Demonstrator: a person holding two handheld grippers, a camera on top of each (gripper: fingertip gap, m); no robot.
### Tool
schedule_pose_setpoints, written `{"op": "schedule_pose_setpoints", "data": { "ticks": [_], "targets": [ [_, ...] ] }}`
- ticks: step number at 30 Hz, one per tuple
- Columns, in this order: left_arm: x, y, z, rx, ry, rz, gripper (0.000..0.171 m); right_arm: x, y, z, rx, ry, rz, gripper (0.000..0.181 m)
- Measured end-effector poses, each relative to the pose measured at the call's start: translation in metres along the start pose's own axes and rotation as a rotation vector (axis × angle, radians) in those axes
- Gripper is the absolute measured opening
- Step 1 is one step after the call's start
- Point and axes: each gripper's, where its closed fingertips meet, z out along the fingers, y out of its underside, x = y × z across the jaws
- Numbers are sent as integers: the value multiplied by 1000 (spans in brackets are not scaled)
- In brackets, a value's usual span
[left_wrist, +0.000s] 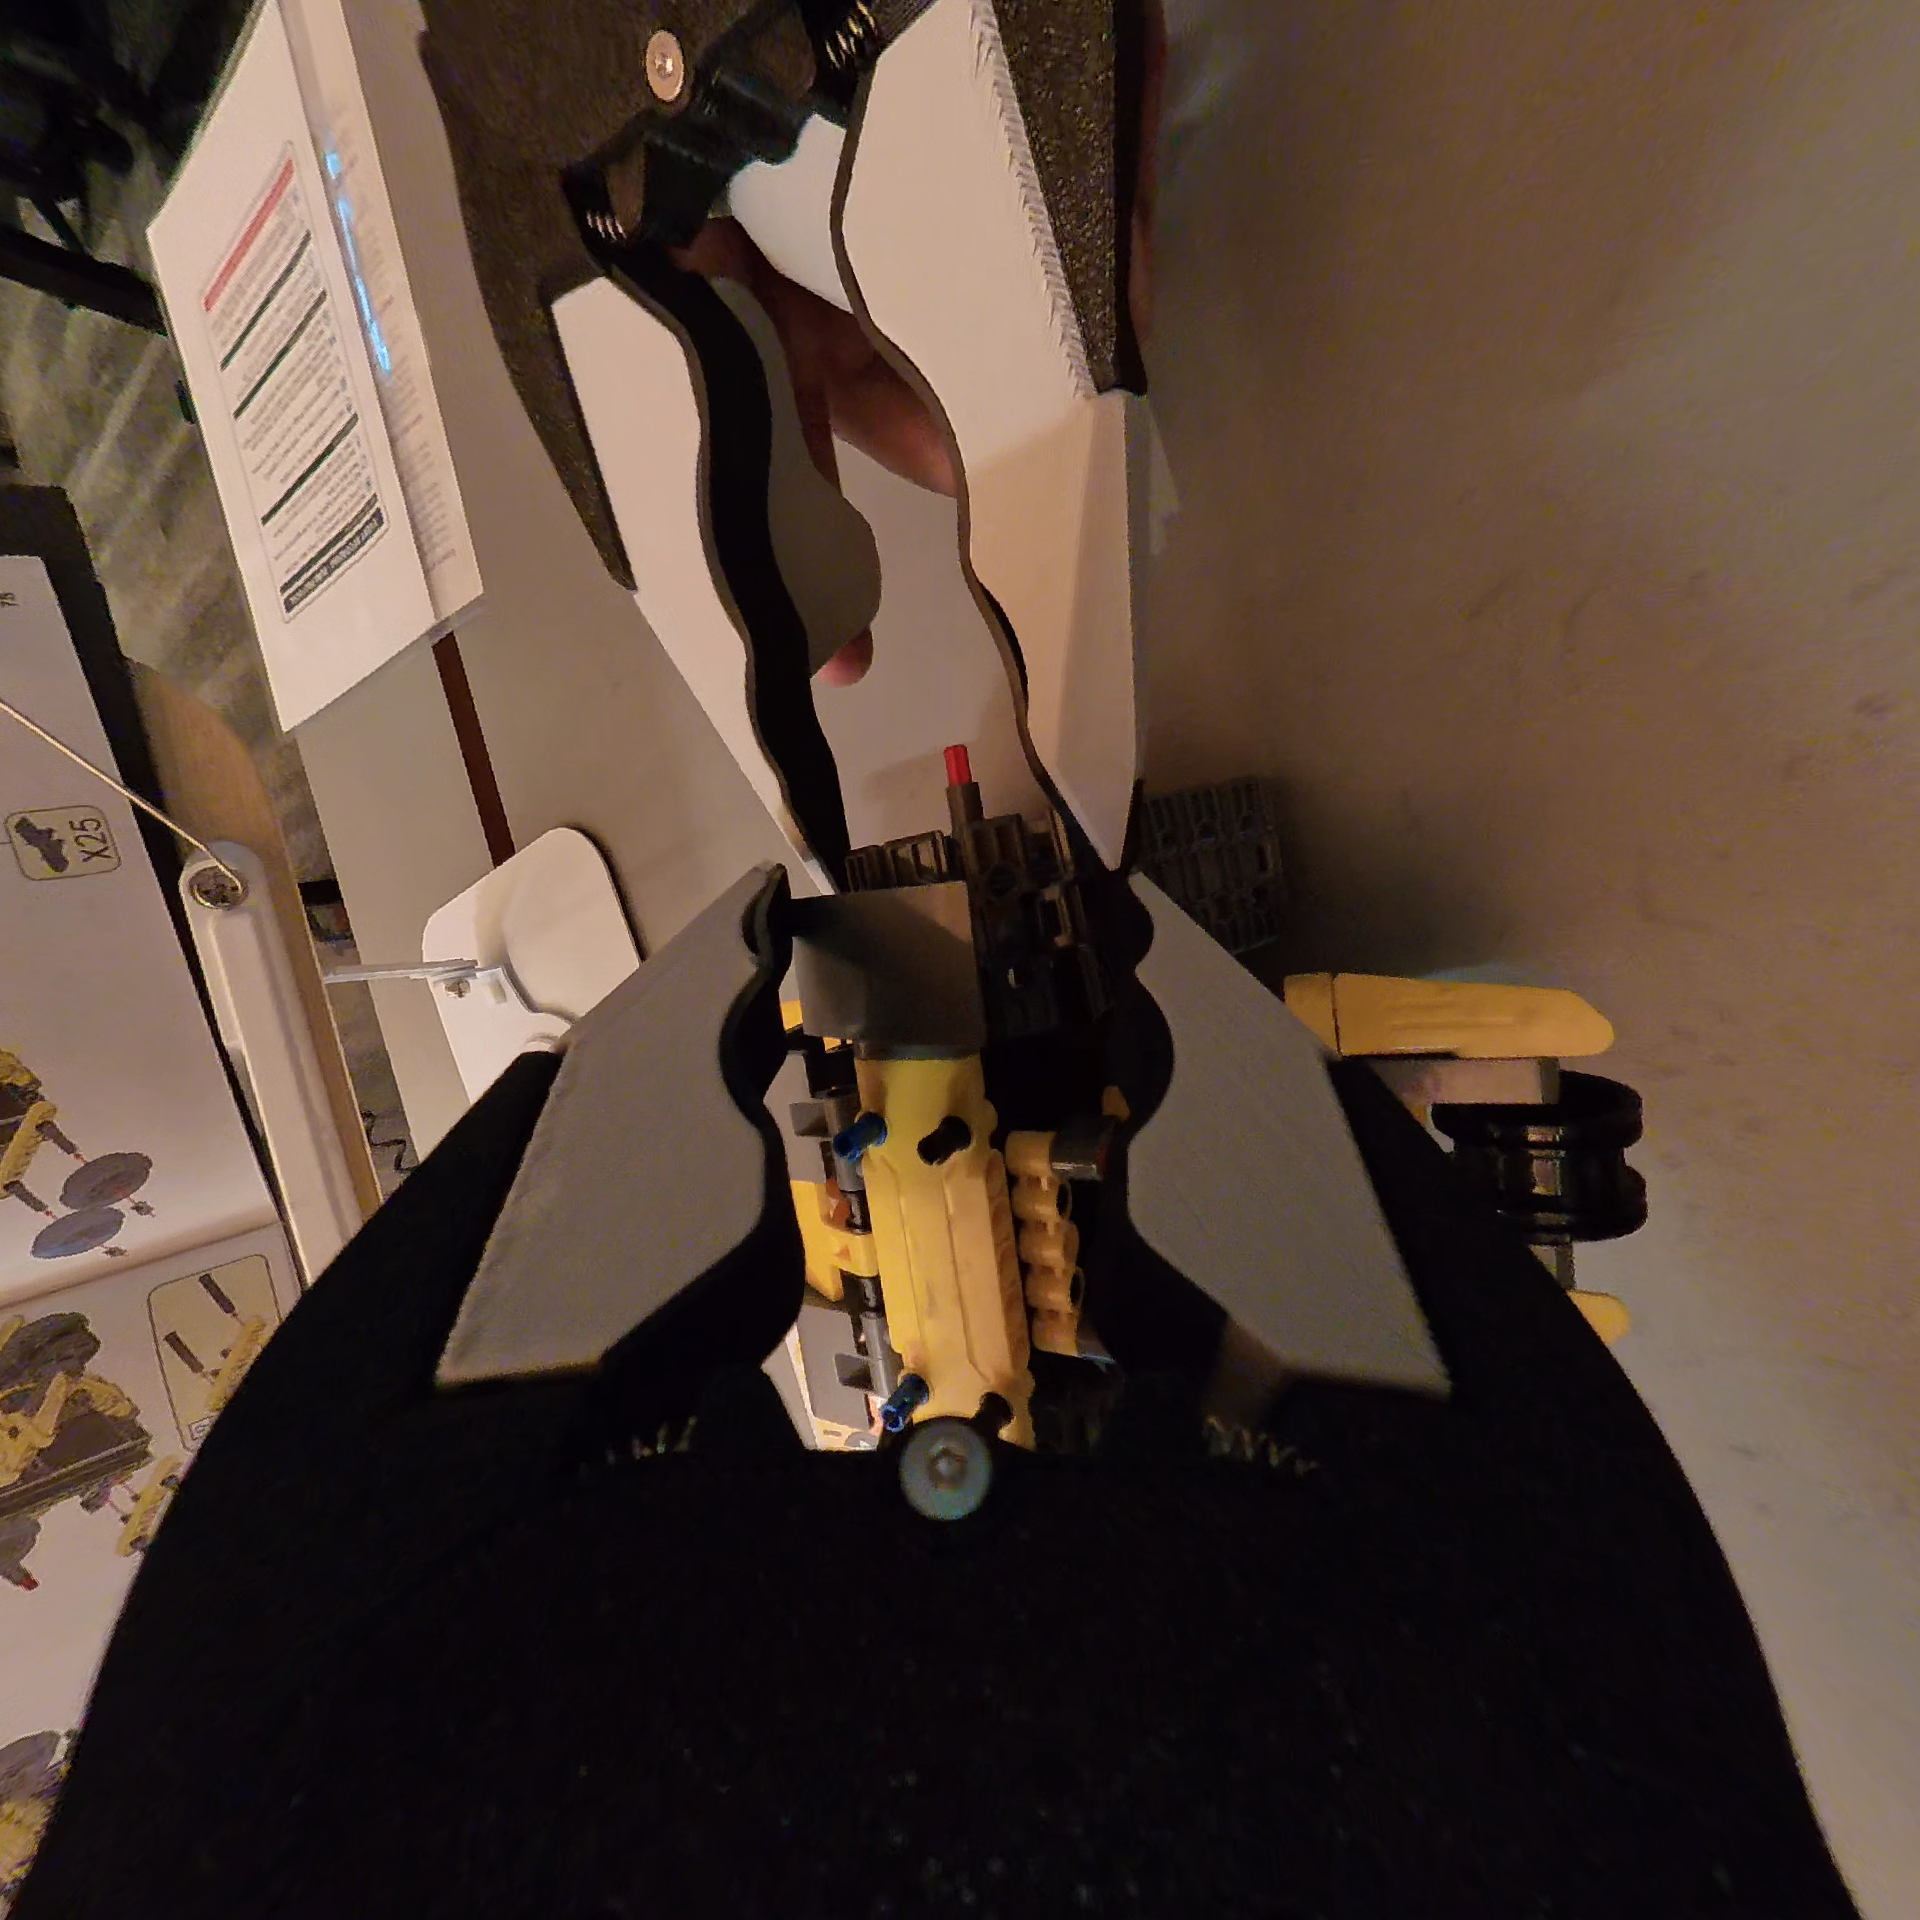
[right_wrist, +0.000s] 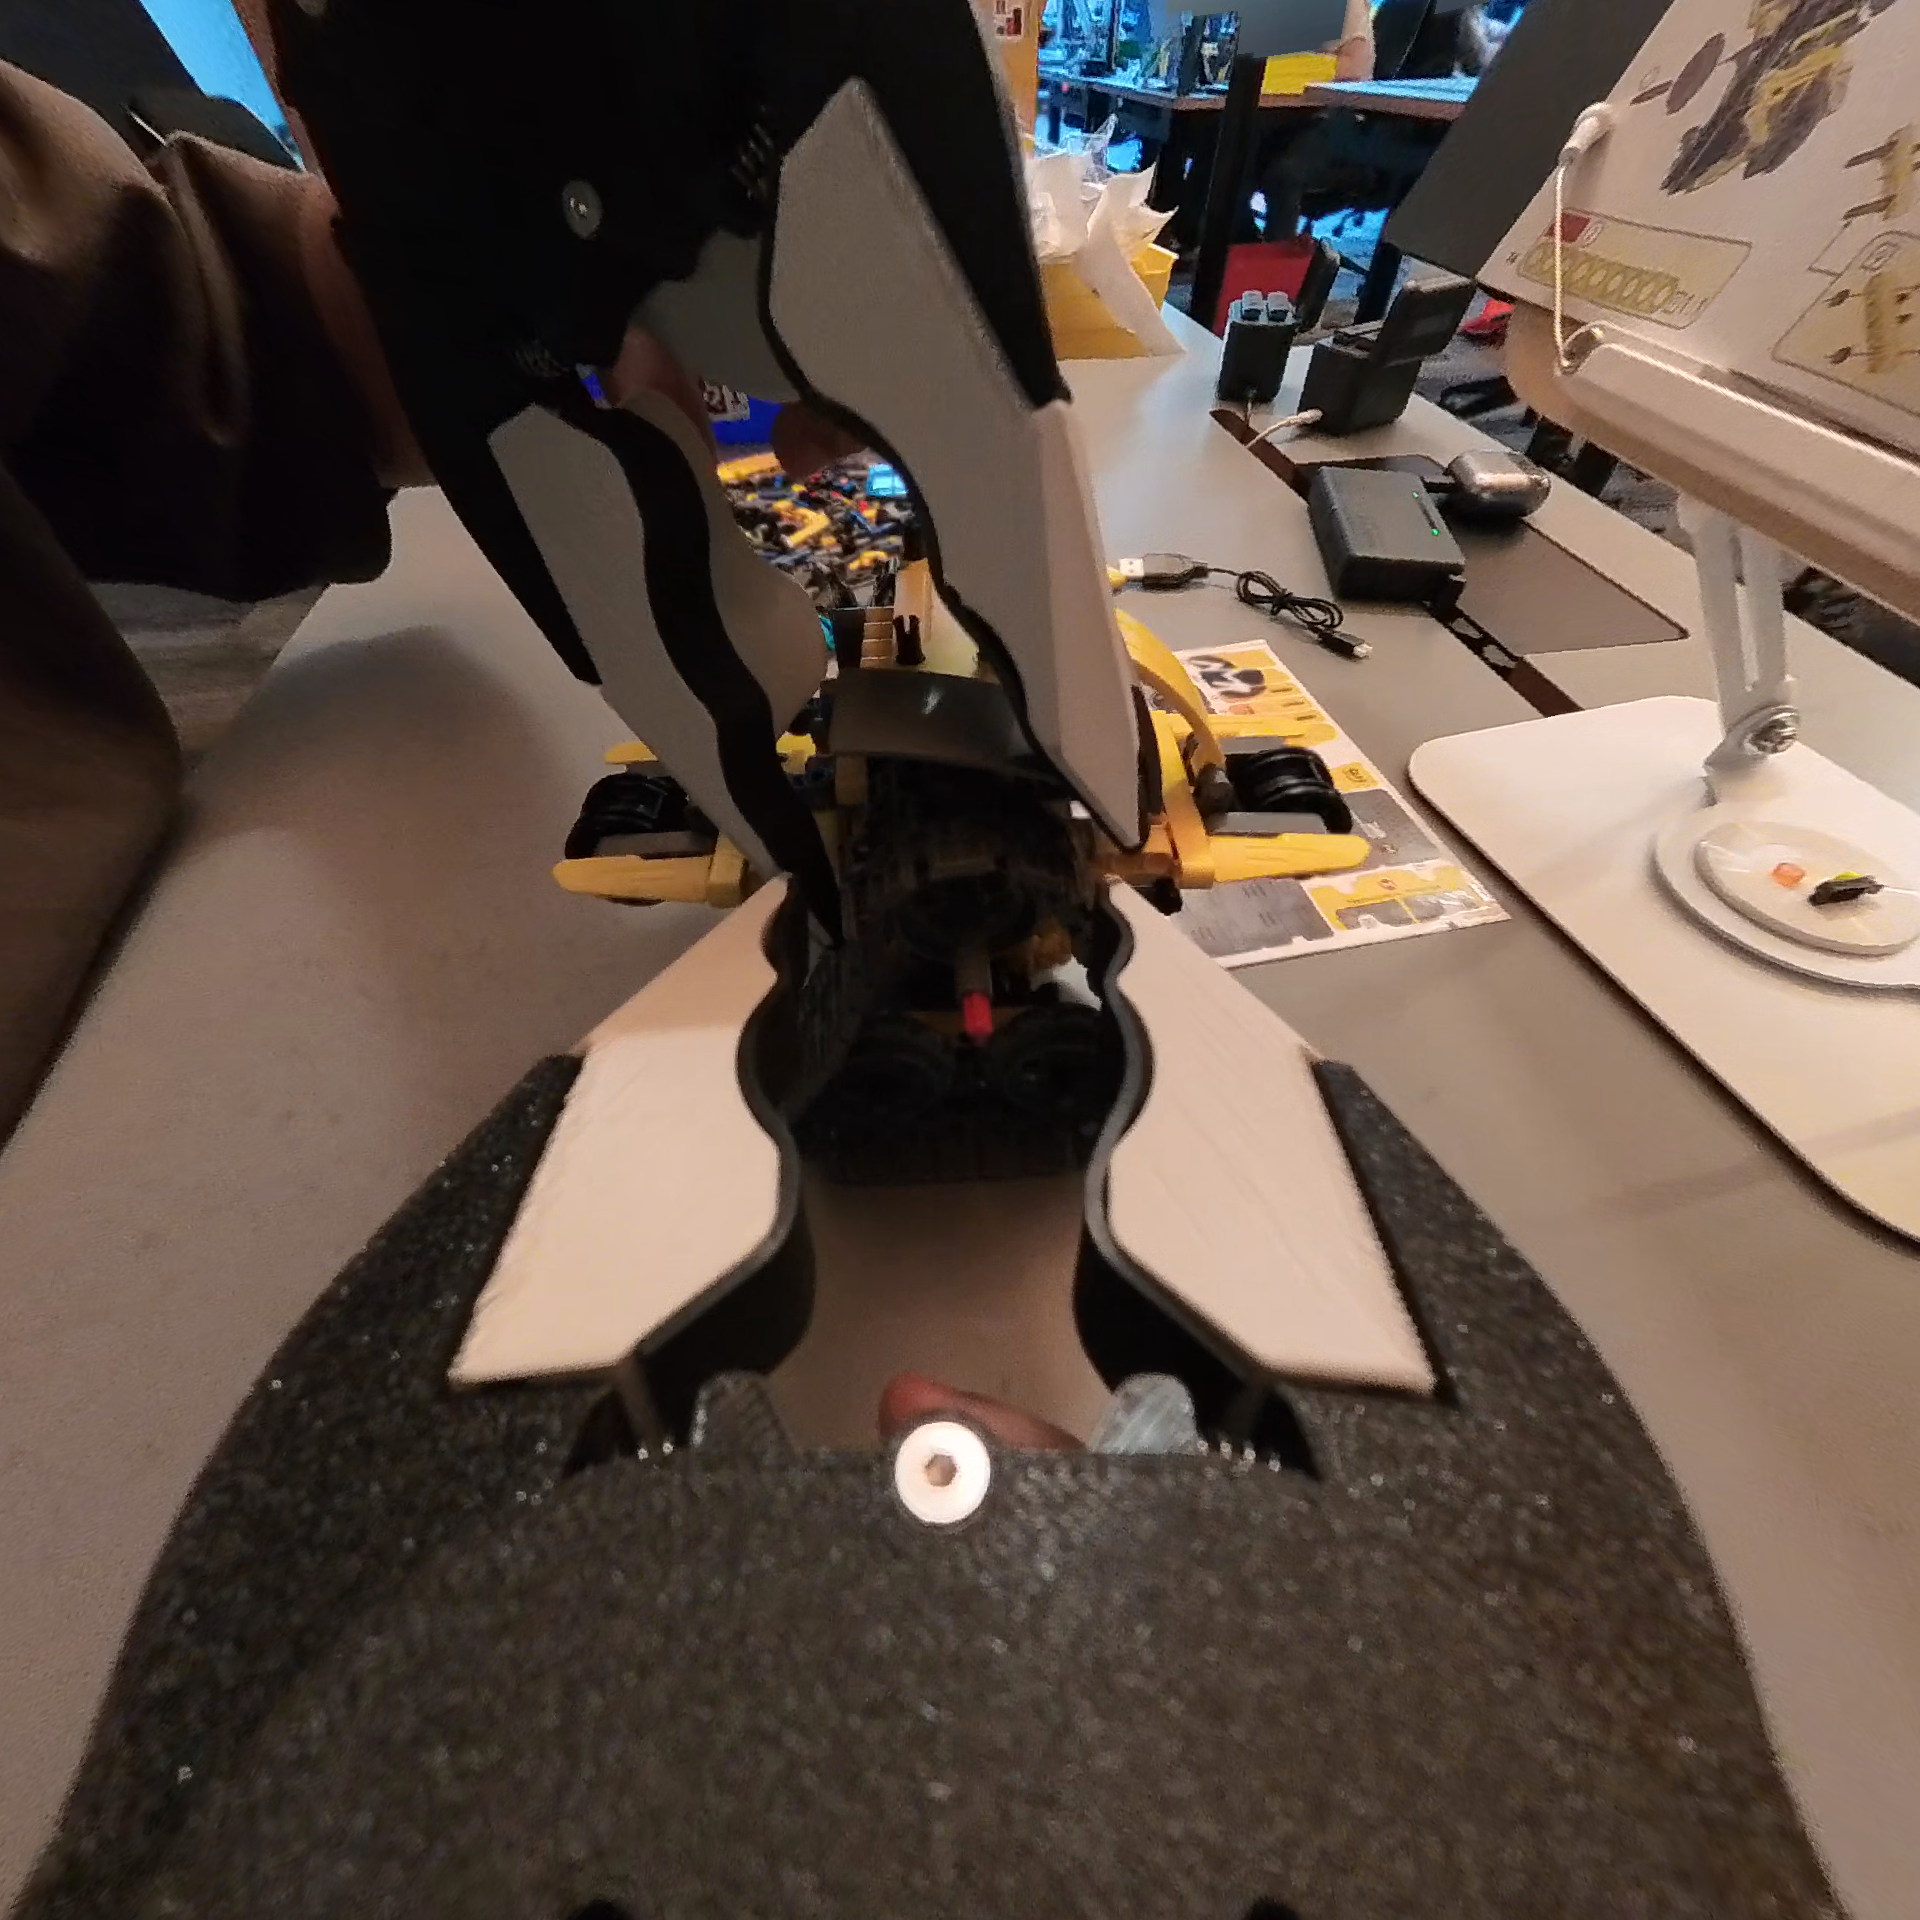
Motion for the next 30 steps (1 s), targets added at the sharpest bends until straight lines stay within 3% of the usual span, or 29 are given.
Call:
{"op": "schedule_pose_setpoints", "data": {
  "ticks": [4,6,12,30],
  "targets": [
    [0,0,0,6,-5,5,58,5,-4,-1,34,19,14,44],
    [1,0,0,2,-5,9,58,0,-2,2,17,1,7,51],
    [2,0,0,-4,-13,26,59,1,1,5,-63,58,-100,48],
    [5,-2,0,26,9,-9,54,0,0,5,-82,80,-95,45]
  ]
}}
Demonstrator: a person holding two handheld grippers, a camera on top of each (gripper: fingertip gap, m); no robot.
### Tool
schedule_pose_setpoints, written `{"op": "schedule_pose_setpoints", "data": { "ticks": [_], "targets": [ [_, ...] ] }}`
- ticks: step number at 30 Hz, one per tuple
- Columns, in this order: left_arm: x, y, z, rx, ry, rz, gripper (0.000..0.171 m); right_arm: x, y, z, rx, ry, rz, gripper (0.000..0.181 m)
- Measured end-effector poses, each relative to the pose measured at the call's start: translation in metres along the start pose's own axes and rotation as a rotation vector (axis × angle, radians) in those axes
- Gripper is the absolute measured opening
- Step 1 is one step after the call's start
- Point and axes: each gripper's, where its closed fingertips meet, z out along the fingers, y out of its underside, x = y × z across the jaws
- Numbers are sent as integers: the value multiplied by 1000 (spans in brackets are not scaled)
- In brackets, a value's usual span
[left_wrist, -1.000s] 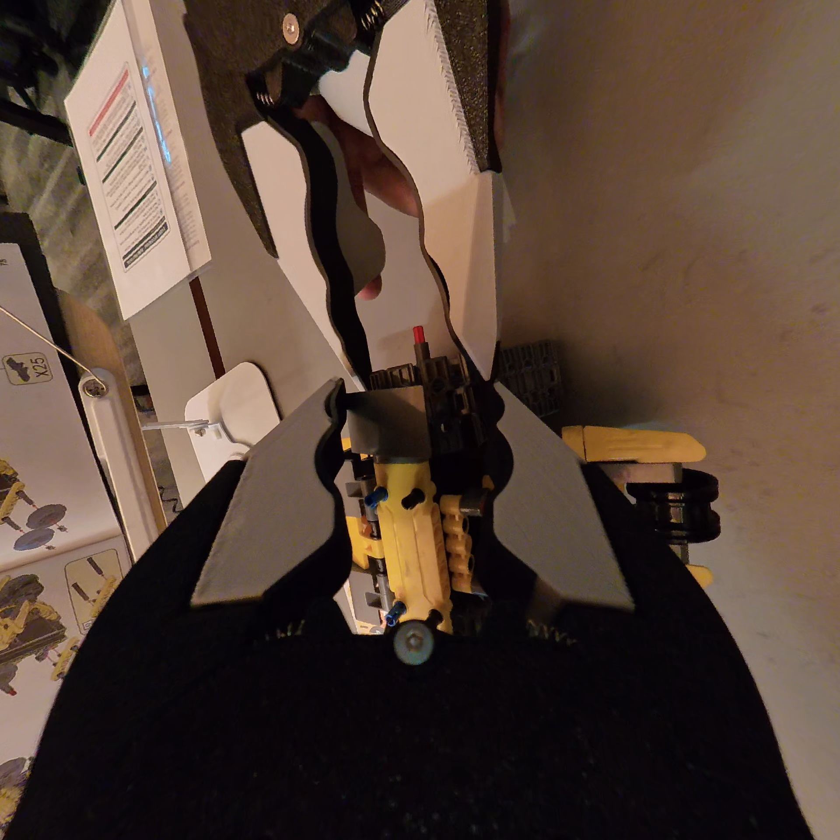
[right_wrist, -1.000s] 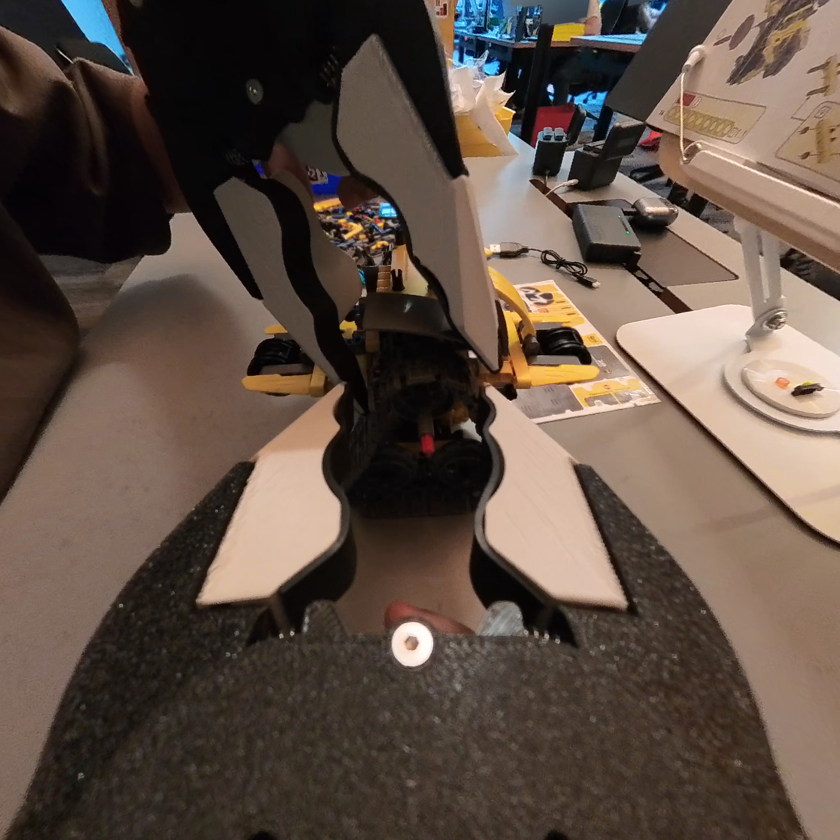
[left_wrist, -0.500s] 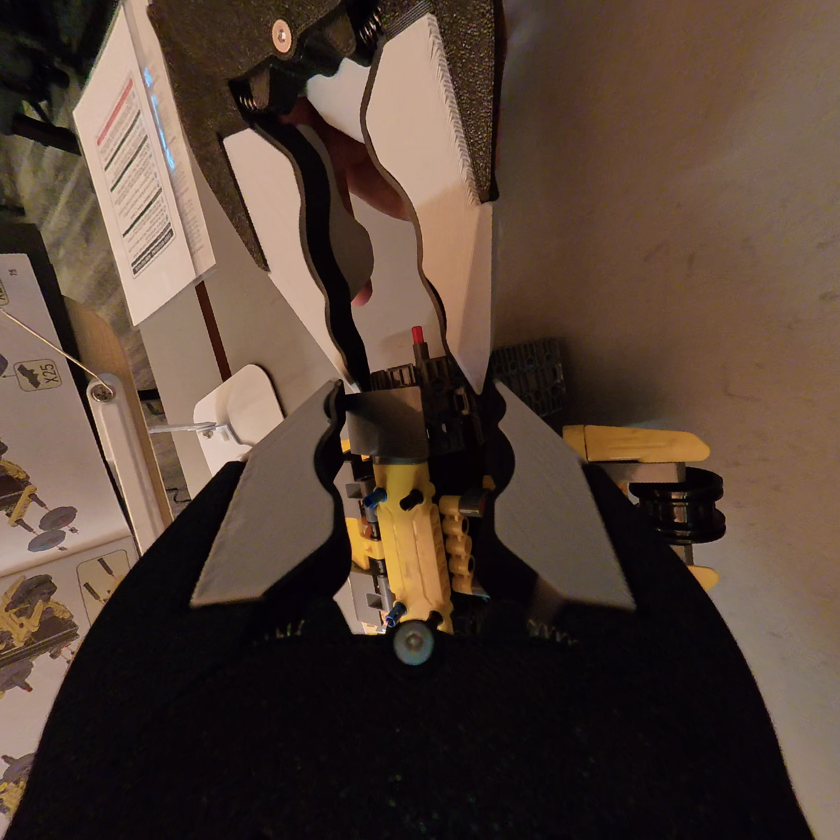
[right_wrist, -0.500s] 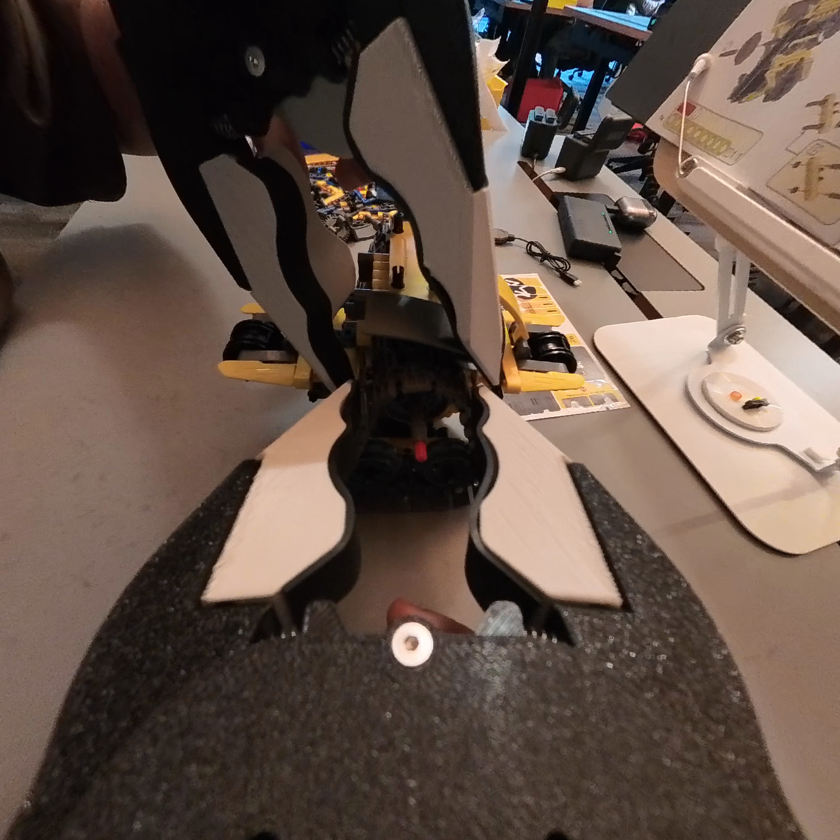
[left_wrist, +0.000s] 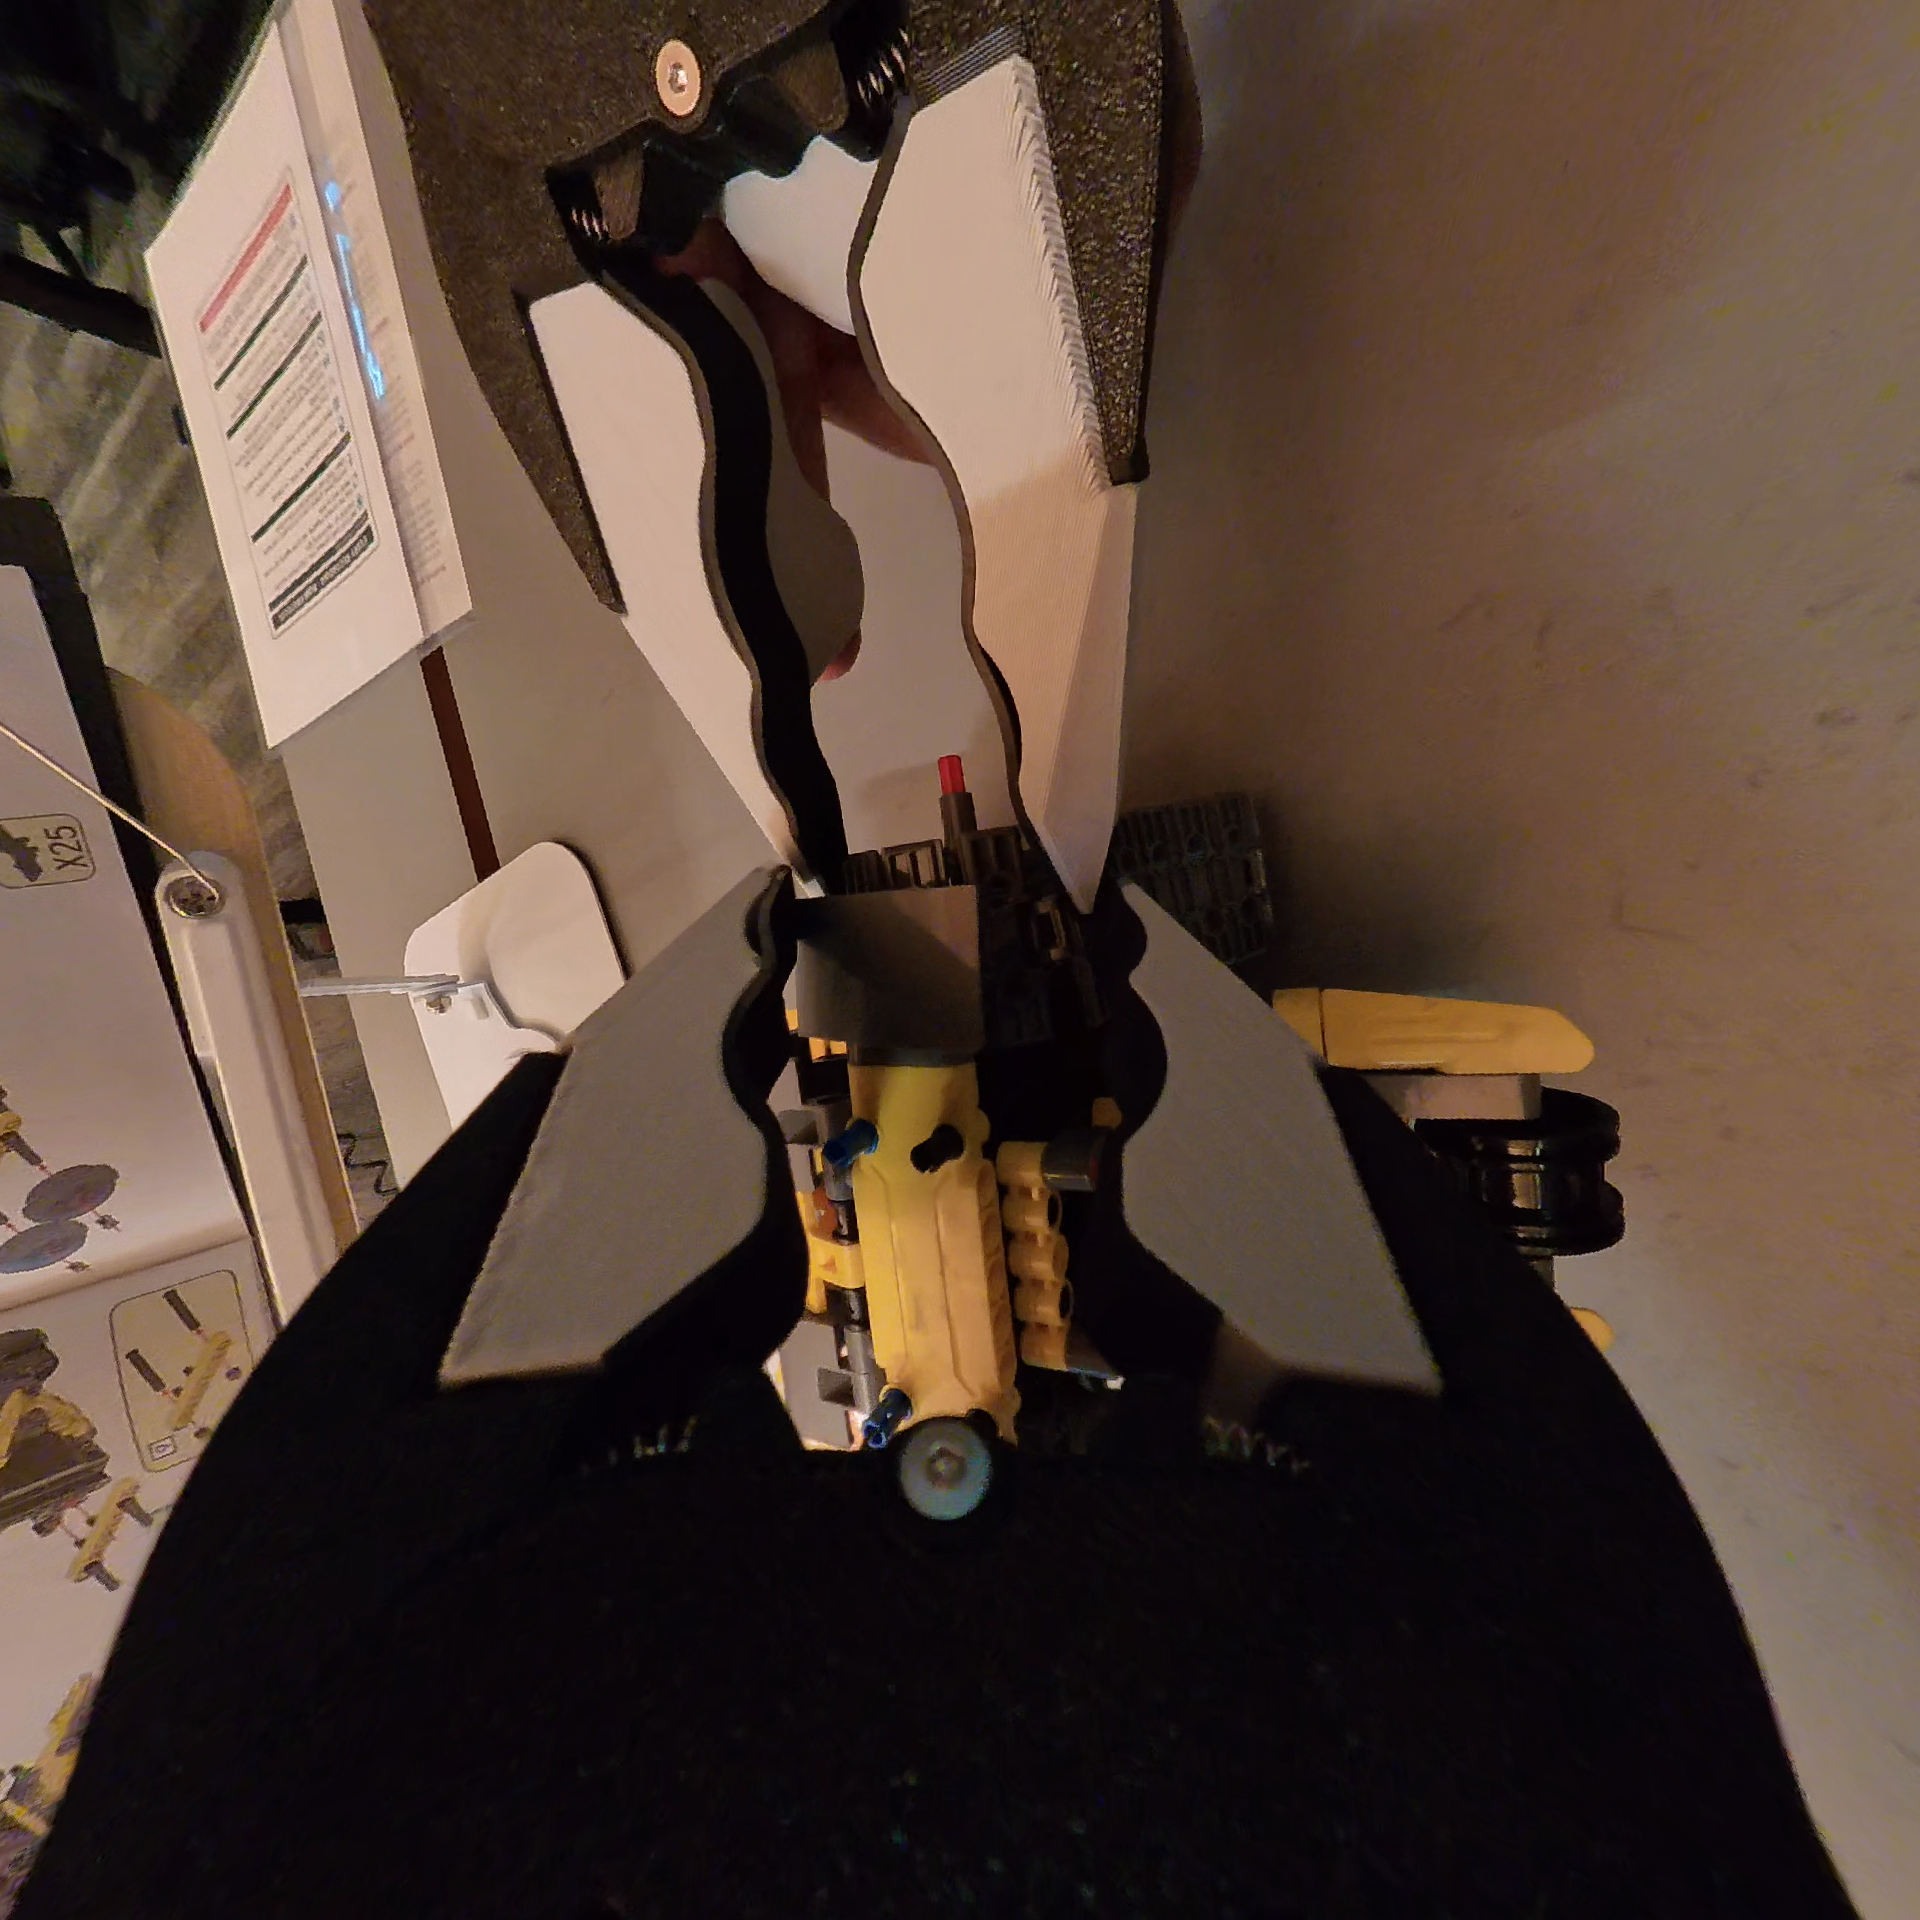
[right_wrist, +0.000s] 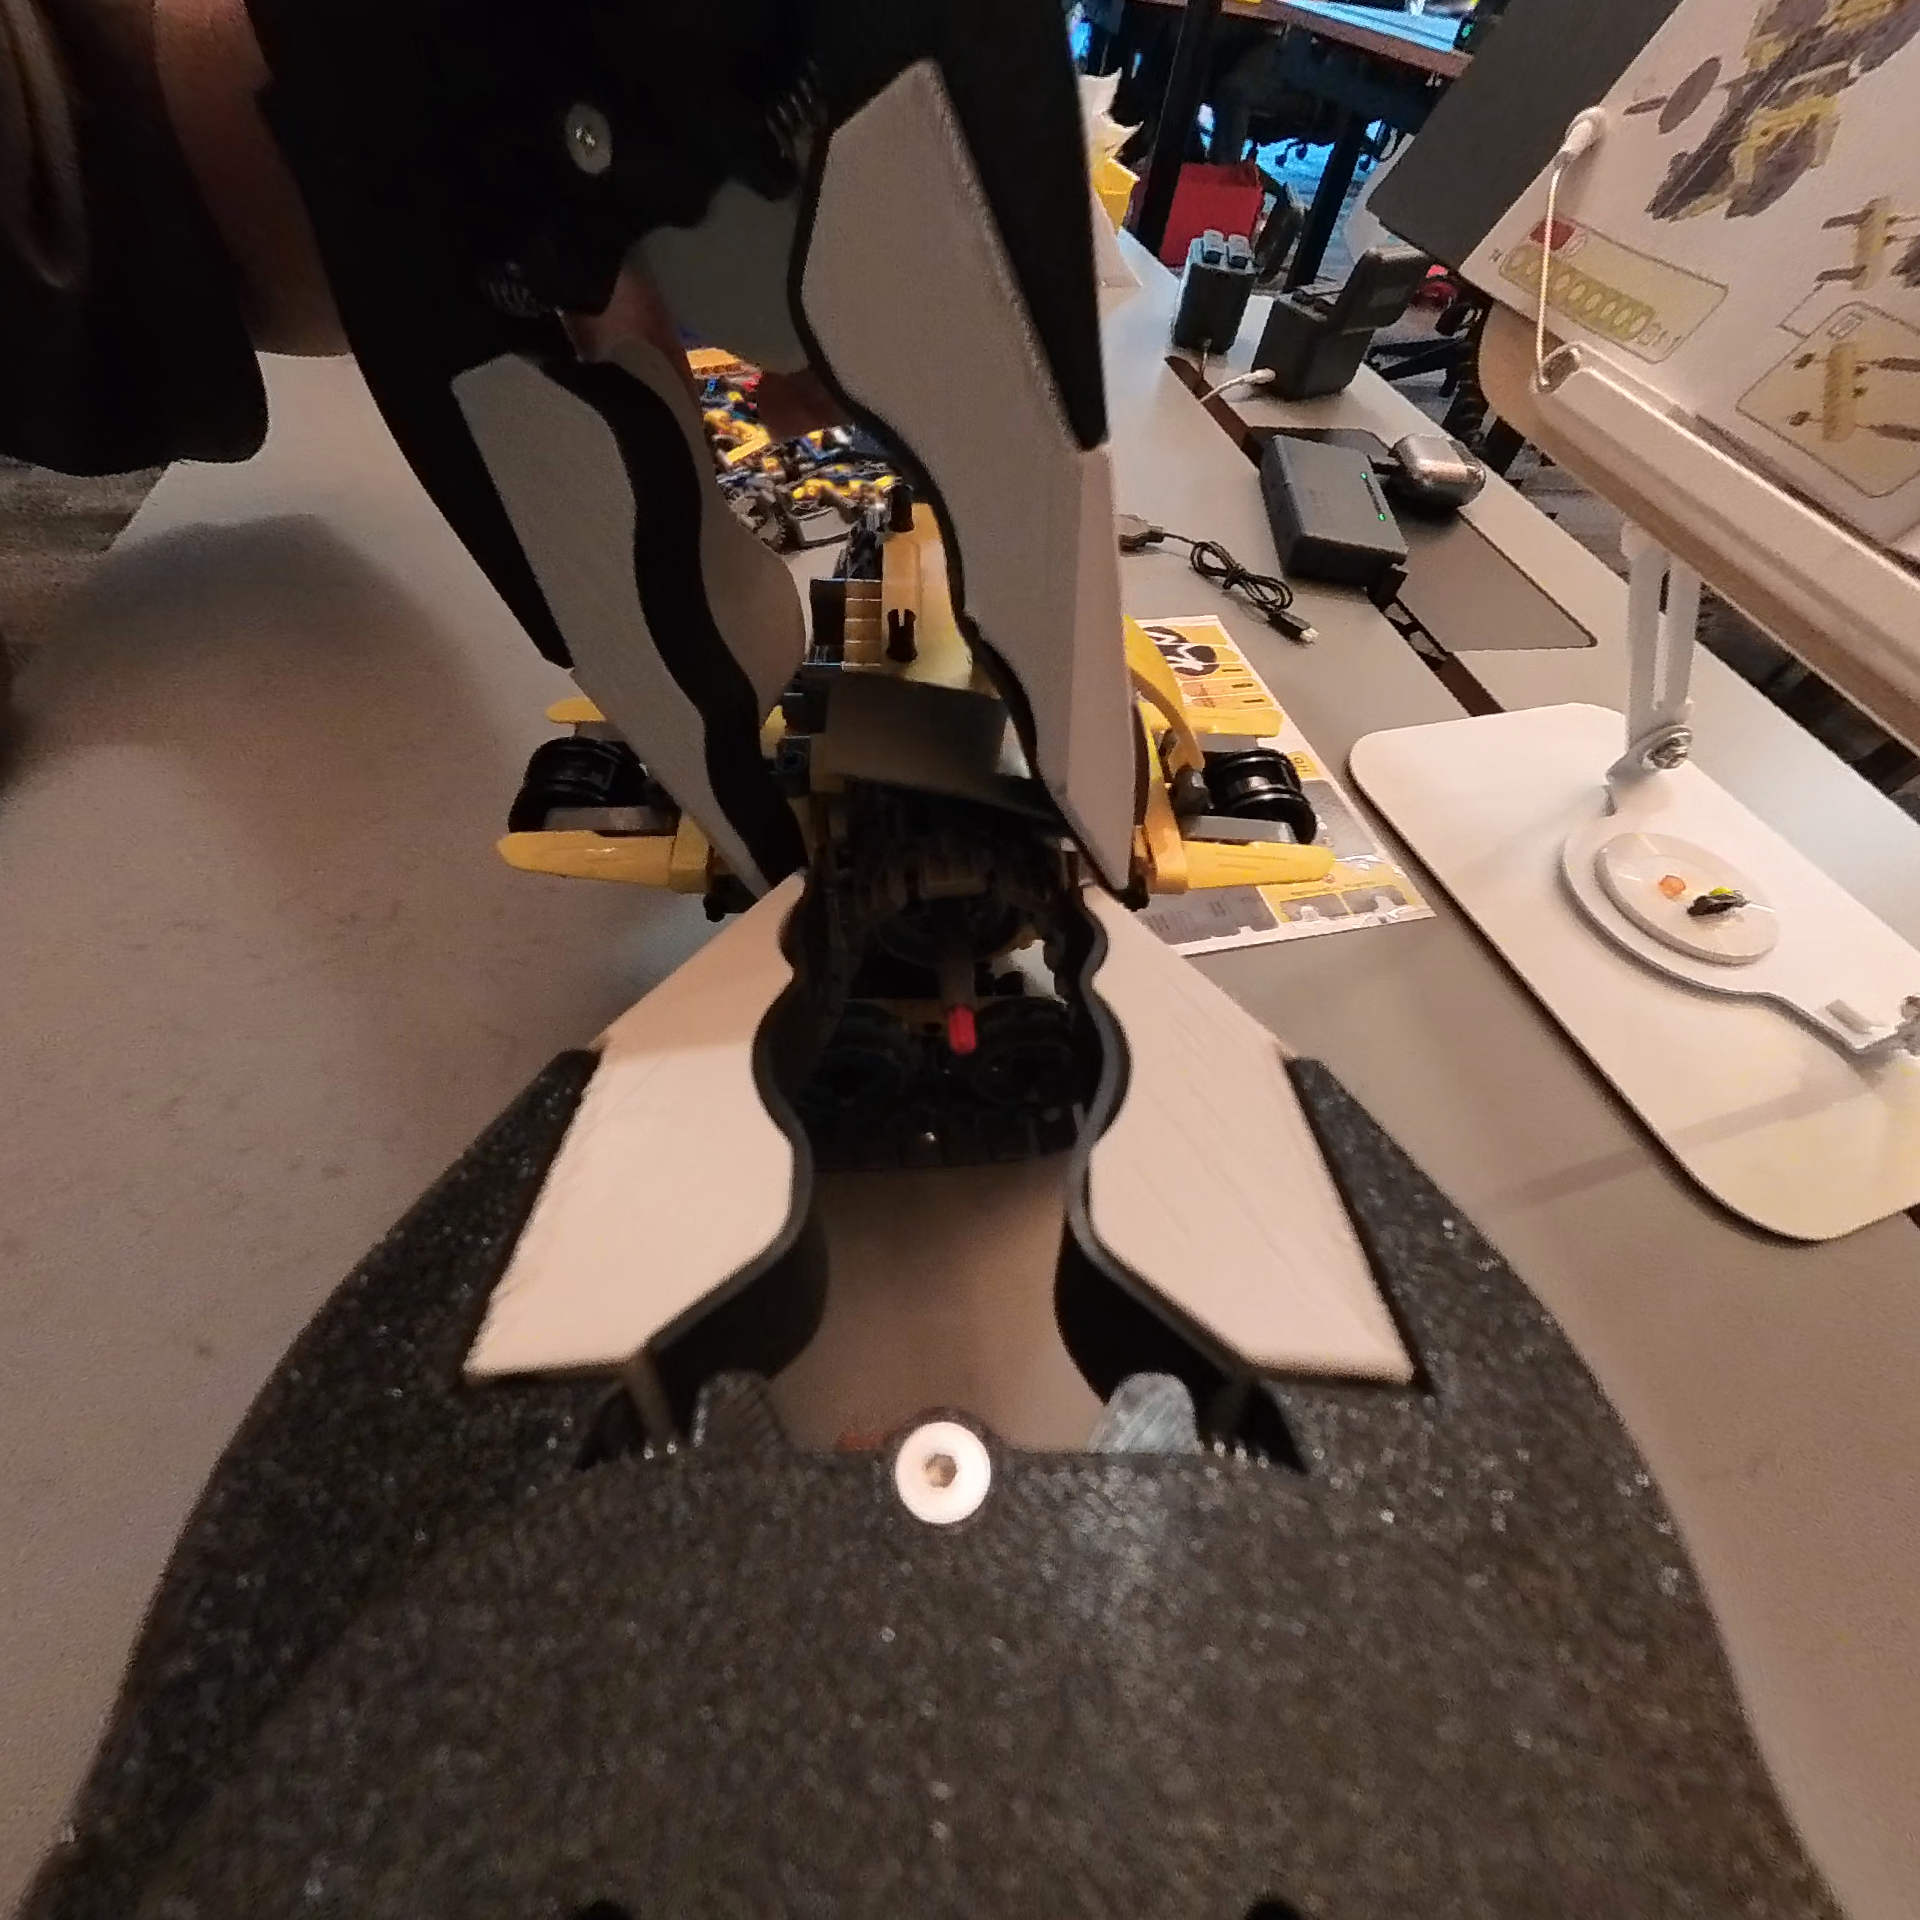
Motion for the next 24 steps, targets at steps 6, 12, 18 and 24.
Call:
{"op": "schedule_pose_setpoints", "data": {
  "ticks": [6,12,18,24],
  "targets": [
    [1,-1,0,9,4,-14,53,0,0,0,-1,-1,29,44],
    [-1,0,0,-11,-28,-6,58,0,1,0,7,9,30,45],
    [-1,2,0,-25,-86,33,69,-2,0,-1,17,25,9,45],
    [-10,13,-9,-24,-116,-14,93,-3,0,-1,24,36,-30,45]
  ]
}}
